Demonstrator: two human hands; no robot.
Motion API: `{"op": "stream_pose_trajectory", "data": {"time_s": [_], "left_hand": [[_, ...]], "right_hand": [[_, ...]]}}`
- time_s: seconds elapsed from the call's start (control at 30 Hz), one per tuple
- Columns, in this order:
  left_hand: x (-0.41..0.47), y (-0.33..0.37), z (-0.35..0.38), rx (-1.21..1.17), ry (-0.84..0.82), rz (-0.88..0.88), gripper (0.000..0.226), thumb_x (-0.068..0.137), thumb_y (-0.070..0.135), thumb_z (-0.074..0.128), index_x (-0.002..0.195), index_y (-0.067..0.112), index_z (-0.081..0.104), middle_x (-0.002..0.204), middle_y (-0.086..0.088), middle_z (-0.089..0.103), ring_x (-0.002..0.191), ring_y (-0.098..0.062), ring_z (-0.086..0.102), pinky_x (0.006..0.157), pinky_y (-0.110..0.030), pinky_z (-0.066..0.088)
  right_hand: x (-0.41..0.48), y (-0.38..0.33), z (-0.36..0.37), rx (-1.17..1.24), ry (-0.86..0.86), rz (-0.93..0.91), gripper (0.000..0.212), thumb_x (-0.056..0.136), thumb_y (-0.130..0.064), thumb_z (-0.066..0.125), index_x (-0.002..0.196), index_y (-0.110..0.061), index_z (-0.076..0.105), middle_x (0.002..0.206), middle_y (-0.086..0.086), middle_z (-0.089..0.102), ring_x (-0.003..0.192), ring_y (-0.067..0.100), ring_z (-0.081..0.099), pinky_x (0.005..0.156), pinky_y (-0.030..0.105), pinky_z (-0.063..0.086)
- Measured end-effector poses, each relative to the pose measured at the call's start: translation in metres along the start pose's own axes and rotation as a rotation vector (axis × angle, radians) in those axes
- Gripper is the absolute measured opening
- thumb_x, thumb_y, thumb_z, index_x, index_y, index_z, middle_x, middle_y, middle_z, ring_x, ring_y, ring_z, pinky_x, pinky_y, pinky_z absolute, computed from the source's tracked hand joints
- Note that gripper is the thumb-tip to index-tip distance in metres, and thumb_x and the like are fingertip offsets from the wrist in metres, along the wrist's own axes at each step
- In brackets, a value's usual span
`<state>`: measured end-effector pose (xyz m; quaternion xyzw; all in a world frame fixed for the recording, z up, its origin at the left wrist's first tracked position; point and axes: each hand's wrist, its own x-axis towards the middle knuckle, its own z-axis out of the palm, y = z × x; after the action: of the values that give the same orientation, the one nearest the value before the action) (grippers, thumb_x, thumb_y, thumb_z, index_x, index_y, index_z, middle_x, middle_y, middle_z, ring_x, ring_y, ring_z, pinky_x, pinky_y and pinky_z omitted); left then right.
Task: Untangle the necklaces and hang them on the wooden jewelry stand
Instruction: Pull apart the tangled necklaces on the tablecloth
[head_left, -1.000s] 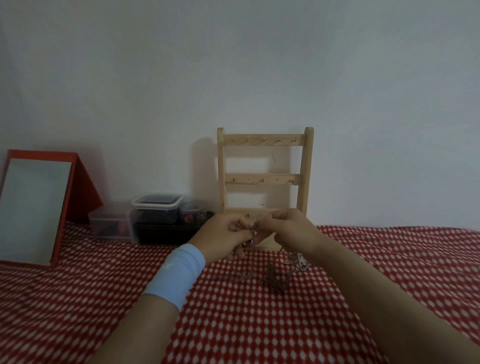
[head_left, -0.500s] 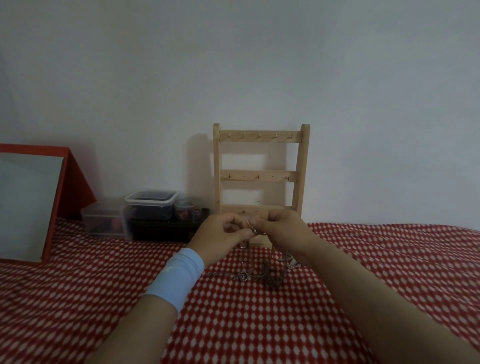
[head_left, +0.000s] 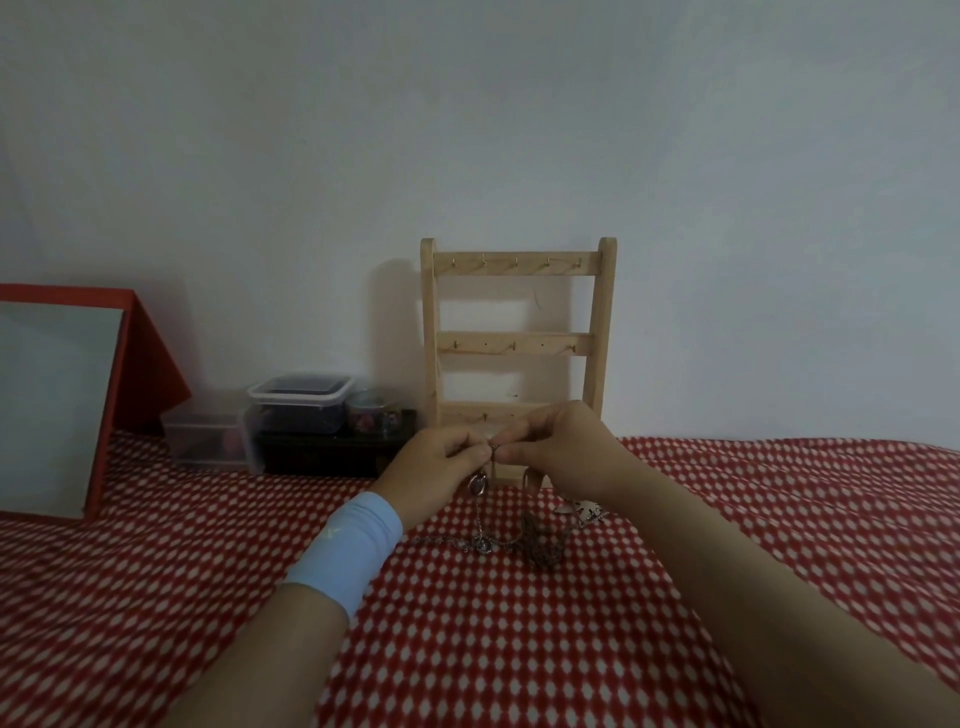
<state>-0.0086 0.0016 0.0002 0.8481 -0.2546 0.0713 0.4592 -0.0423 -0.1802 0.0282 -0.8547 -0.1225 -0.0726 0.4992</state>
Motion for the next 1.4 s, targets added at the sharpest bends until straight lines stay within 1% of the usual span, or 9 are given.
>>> {"op": "stream_pose_trajectory", "data": {"time_s": [0.23,0.4,0.5,0.73,0.83,1.0,1.1,1.3,1.4], "left_hand": [[-0.001,-0.001,-0.002,0.063,-0.052,0.000,0.034,0.101,0.021,0.046,0.072,0.017,0.063,0.068,0.004,0.063,0.063,-0.005,0.057,0.068,-0.017,0.045],[-0.001,0.003,-0.003,0.048,0.005,0.025,0.037,0.102,0.021,0.043,0.071,0.013,0.060,0.066,0.001,0.062,0.063,-0.006,0.055,0.069,-0.020,0.044],[-0.003,0.006,-0.004,-0.027,0.022,-0.001,0.039,0.102,0.025,0.043,0.070,0.013,0.061,0.065,0.003,0.061,0.057,0.001,0.054,0.063,-0.012,0.043],[-0.002,0.007,-0.003,-0.140,-0.084,-0.152,0.043,0.102,0.044,0.037,0.126,0.020,0.065,0.119,0.003,0.068,0.111,-0.010,0.060,0.101,-0.025,0.041],[-0.001,0.006,-0.007,-0.158,-0.084,-0.130,0.043,0.101,0.046,0.039,0.122,0.023,0.068,0.117,0.005,0.070,0.110,-0.007,0.061,0.100,-0.023,0.041],[0.000,0.000,-0.013,-0.043,-0.046,-0.073,0.014,0.097,0.029,0.056,0.091,0.028,0.069,0.093,0.008,0.069,0.093,-0.012,0.064,0.085,-0.023,0.048],[0.001,0.004,-0.011,-0.147,0.046,-0.056,0.012,0.094,0.023,0.061,0.097,0.020,0.071,0.098,0.005,0.072,0.091,-0.010,0.067,0.081,-0.019,0.048],[-0.002,0.013,-0.003,-0.227,0.032,-0.036,0.007,0.087,0.023,0.070,0.088,0.028,0.075,0.083,0.013,0.073,0.067,0.008,0.063,0.069,-0.013,0.049],[-0.001,0.016,-0.009,-0.215,0.014,-0.077,0.012,0.091,0.023,0.064,0.085,0.022,0.074,0.080,0.008,0.069,0.070,-0.004,0.059,0.071,-0.018,0.049]], "right_hand": [[0.003,0.004,0.000,-0.167,-0.072,-0.058,0.014,0.096,-0.015,0.068,0.089,-0.008,0.077,0.082,0.002,0.079,0.052,0.013,0.066,0.047,0.016,0.049],[0.002,-0.001,0.001,-0.221,-0.088,-0.070,0.012,0.098,-0.017,0.066,0.090,-0.016,0.074,0.087,-0.003,0.078,0.036,0.005,0.055,0.038,0.020,0.045],[0.003,-0.003,-0.001,-0.254,-0.060,-0.129,0.010,0.095,-0.019,0.070,0.090,-0.014,0.077,0.083,-0.006,0.078,0.047,0.010,0.066,0.047,0.022,0.054],[0.001,-0.006,0.000,-0.095,-0.156,-0.101,0.017,0.102,-0.019,0.060,0.090,-0.014,0.071,0.081,-0.004,0.077,0.047,0.007,0.064,0.044,0.017,0.049],[0.001,-0.005,0.002,-0.060,-0.118,-0.091,0.018,0.103,-0.023,0.058,0.092,-0.014,0.068,0.069,-0.015,0.072,0.043,0.012,0.062,0.043,0.021,0.049],[0.005,0.002,0.006,-0.037,-0.038,-0.051,0.024,0.104,-0.026,0.054,0.094,-0.006,0.064,0.104,0.020,0.073,0.066,0.028,0.070,0.051,0.023,0.053],[0.008,0.005,0.007,-0.052,-0.025,-0.027,0.030,0.104,-0.029,0.051,0.093,-0.006,0.066,0.108,0.018,0.072,0.090,0.023,0.071,0.063,0.018,0.057],[0.006,0.000,0.006,0.064,-0.024,0.002,0.034,0.104,-0.027,0.049,0.076,-0.021,0.067,0.078,0.000,0.060,0.074,0.012,0.054,0.070,0.025,0.046],[0.006,-0.001,0.006,0.153,-0.039,0.050,0.034,0.103,-0.025,0.044,0.079,-0.009,0.063,0.074,0.006,0.055,0.069,0.017,0.051,0.066,0.031,0.045]]}}
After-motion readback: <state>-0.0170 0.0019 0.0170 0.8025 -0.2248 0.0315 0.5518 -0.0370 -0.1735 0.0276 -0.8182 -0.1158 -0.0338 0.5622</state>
